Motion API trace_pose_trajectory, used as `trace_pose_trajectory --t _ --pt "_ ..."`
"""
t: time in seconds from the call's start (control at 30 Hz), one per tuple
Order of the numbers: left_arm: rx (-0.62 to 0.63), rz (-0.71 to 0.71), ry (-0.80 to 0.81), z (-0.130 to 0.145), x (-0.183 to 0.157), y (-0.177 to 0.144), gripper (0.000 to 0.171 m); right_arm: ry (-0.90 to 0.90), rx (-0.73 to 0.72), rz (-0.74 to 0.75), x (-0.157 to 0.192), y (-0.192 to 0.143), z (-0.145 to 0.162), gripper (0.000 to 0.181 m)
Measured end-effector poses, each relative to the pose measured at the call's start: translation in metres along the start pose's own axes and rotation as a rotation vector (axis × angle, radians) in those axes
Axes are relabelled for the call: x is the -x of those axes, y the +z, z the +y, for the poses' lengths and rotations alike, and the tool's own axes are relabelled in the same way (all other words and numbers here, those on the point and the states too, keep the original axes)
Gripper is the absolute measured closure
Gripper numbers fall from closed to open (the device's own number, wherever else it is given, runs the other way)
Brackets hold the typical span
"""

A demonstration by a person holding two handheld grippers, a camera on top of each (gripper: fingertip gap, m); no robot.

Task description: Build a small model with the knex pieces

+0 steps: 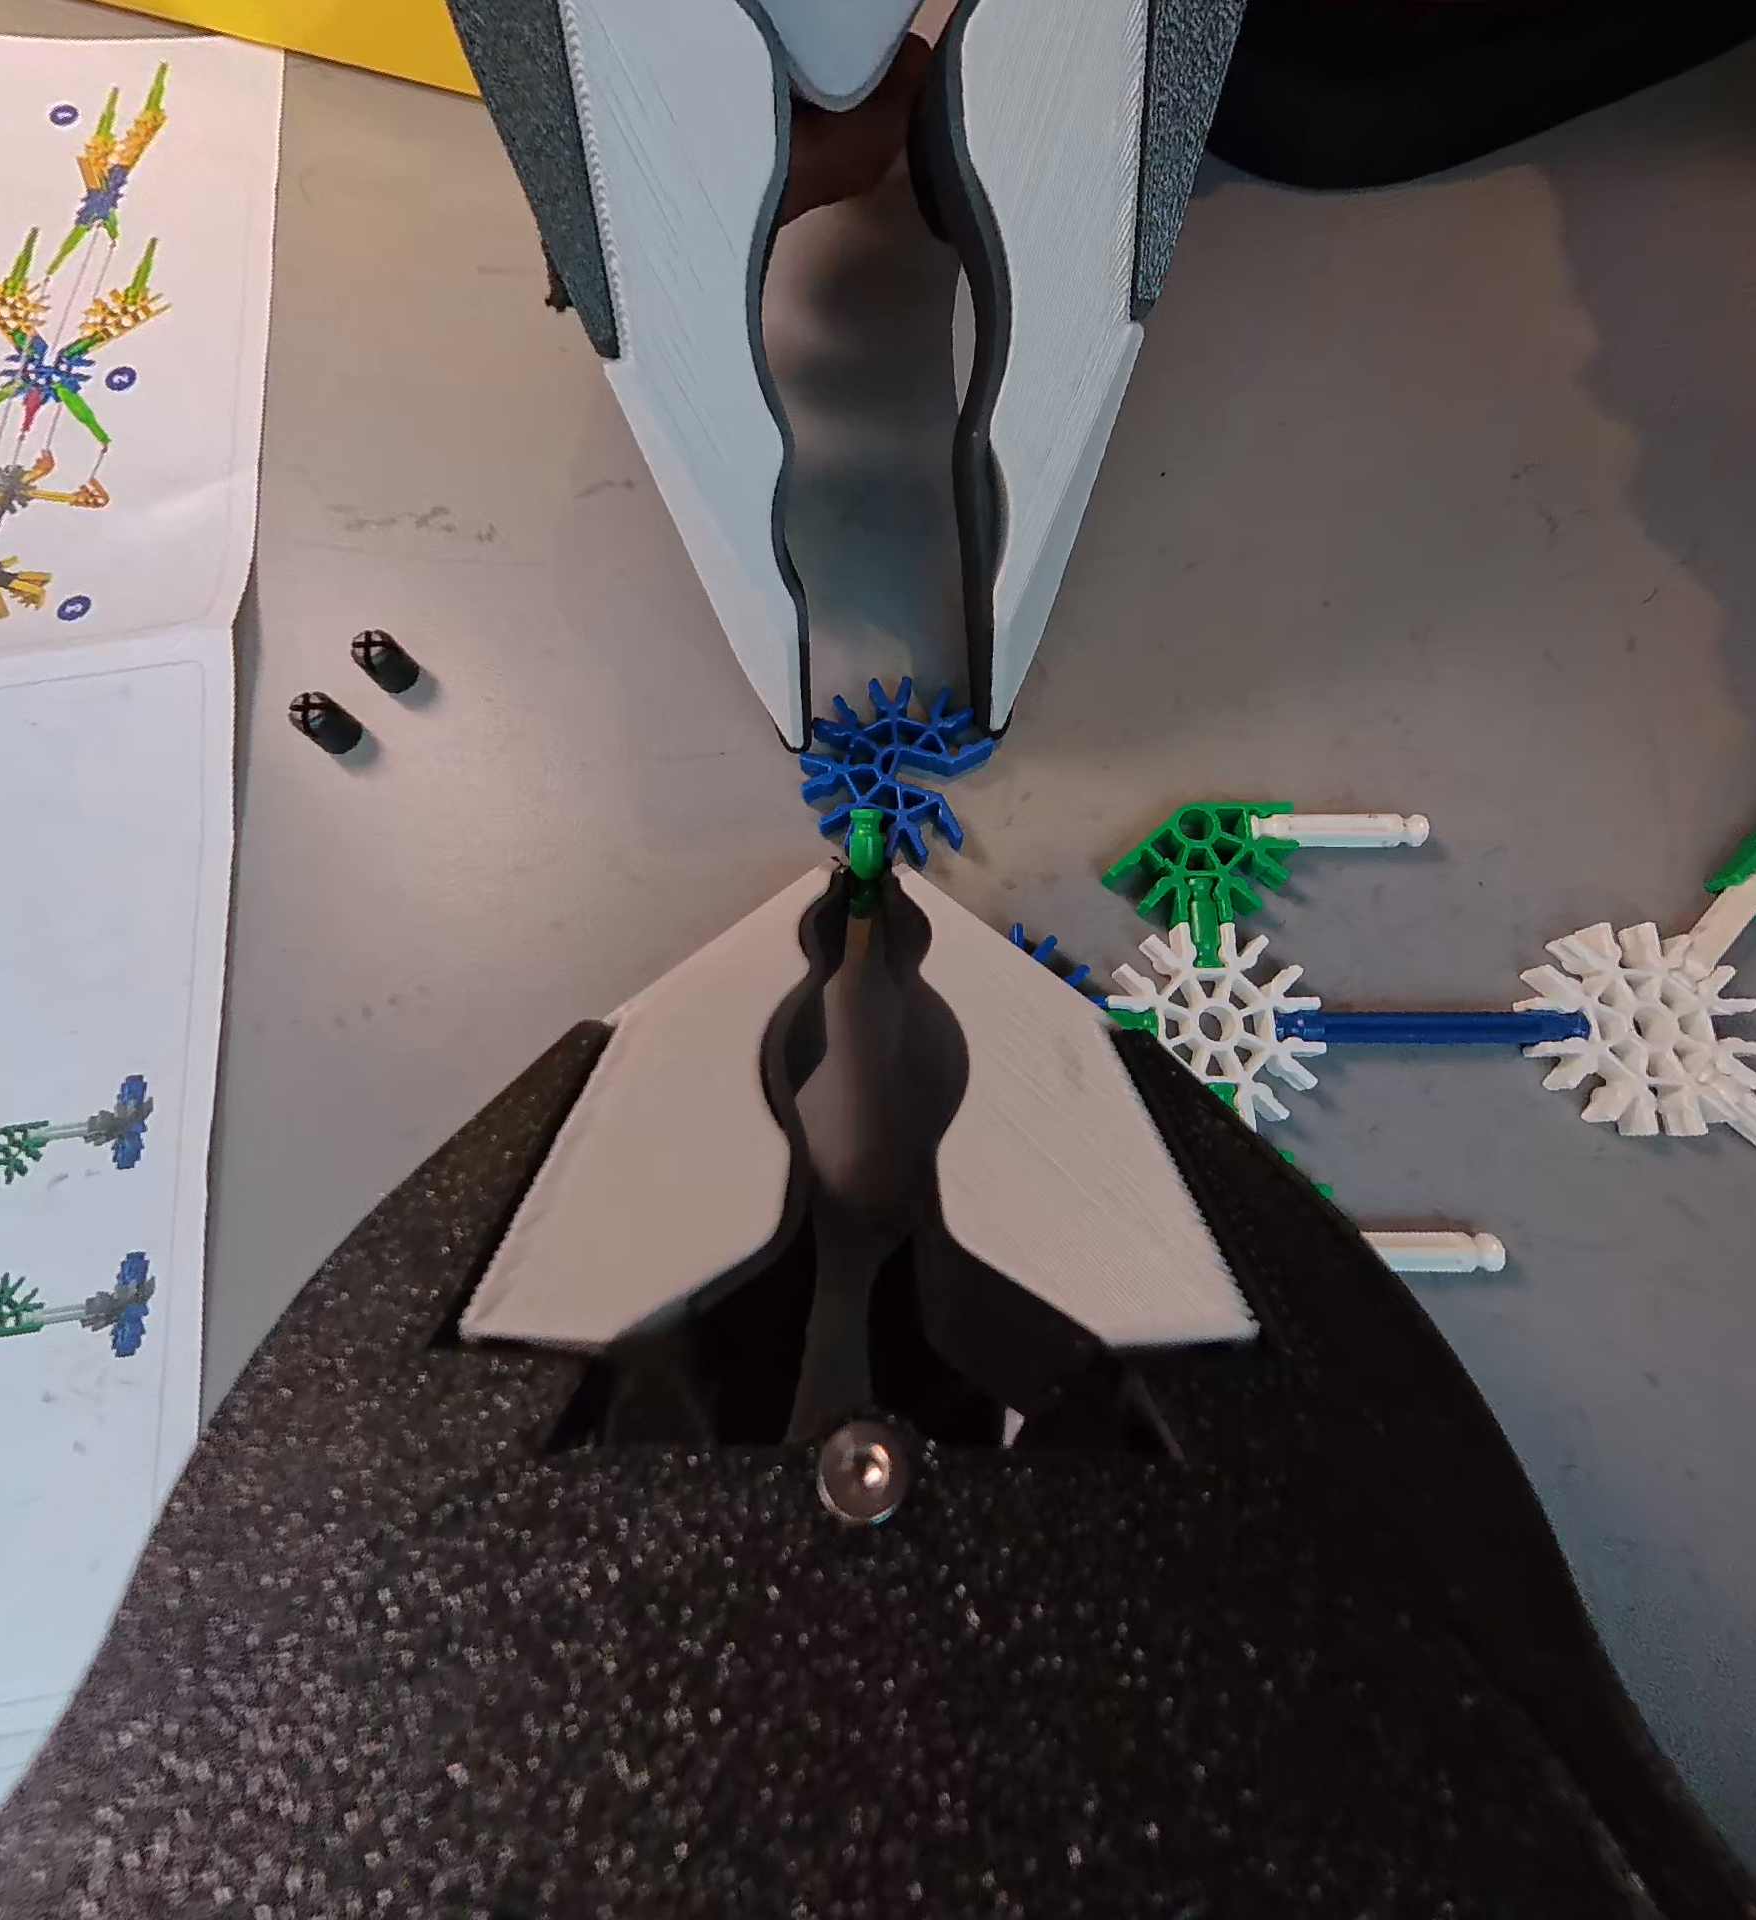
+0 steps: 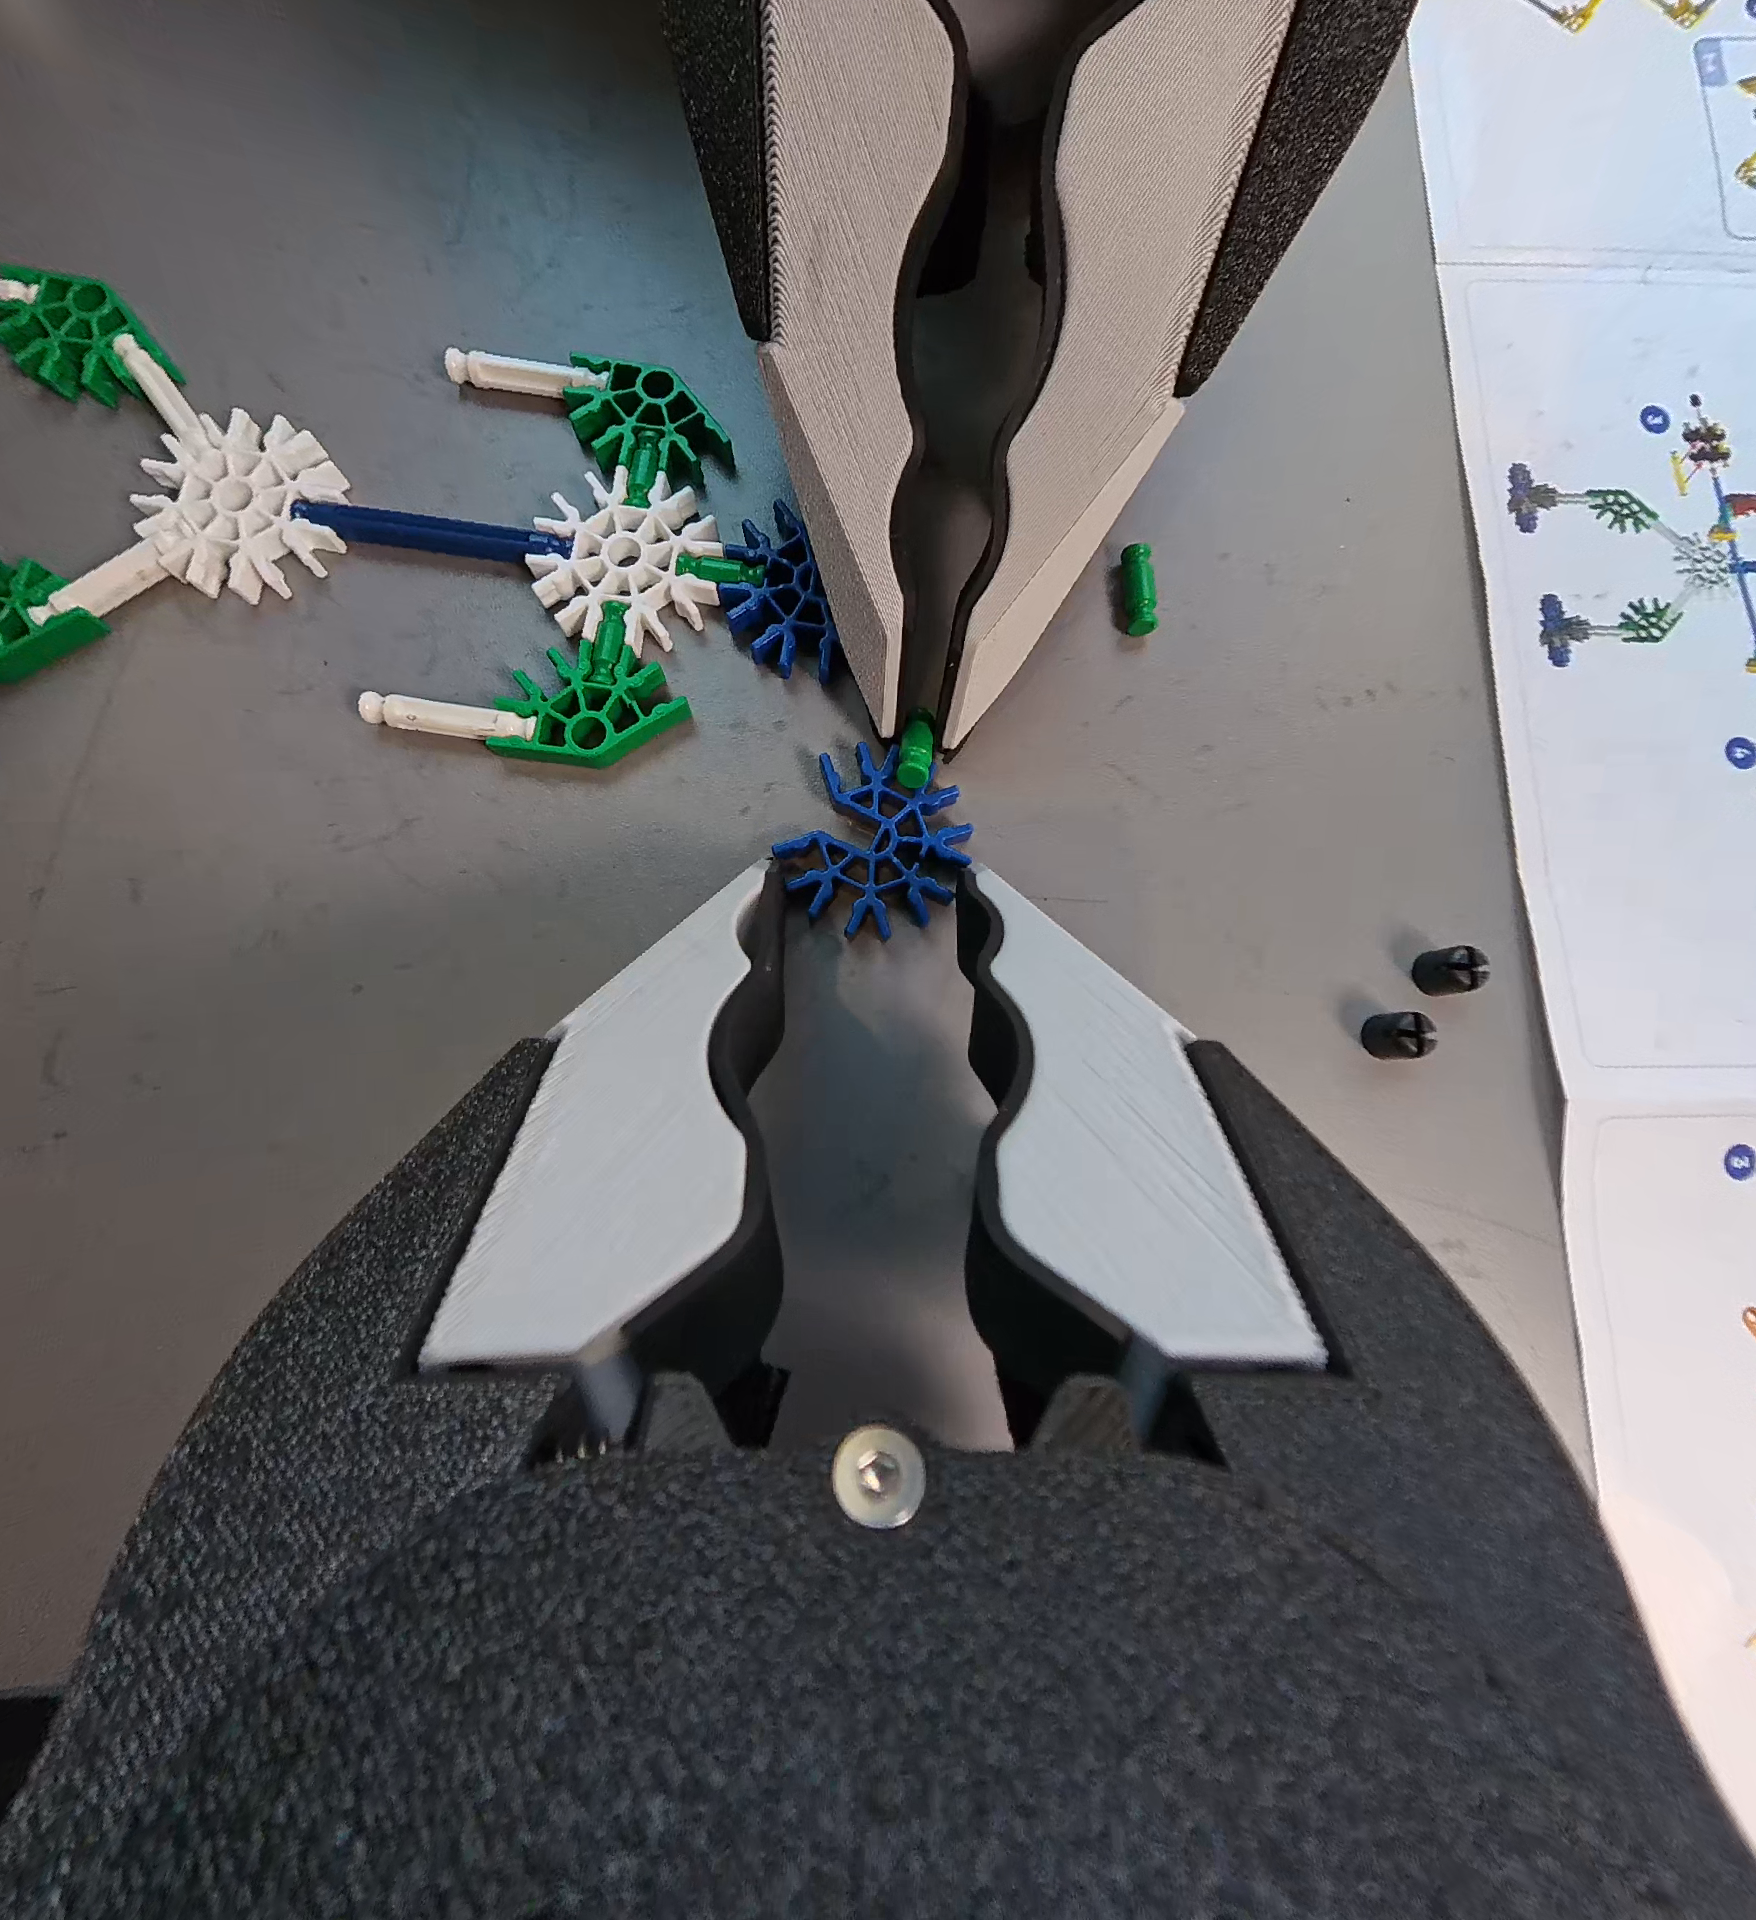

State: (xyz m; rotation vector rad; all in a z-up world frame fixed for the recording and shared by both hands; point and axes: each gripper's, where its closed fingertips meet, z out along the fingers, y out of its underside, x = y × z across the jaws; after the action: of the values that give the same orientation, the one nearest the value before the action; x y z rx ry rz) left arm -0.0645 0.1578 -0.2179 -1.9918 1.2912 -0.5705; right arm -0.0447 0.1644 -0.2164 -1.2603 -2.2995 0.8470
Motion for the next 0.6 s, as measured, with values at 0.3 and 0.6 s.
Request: trace_pose_trajectory --t 0.3,0.6 --pt "-0.011 -0.001 -0.012 0.0004 0.0 -0.0001 0.167 0.01 -0.011 -0.005 -0.0001 -0.0006 -0.0001 0.15" --pt "-0.017 -0.007 -0.012 0.0005 0.0001 -0.0001 0.166 0.035 -0.038 -0.022 0.0002 -0.0027 -0.0016 0.149"
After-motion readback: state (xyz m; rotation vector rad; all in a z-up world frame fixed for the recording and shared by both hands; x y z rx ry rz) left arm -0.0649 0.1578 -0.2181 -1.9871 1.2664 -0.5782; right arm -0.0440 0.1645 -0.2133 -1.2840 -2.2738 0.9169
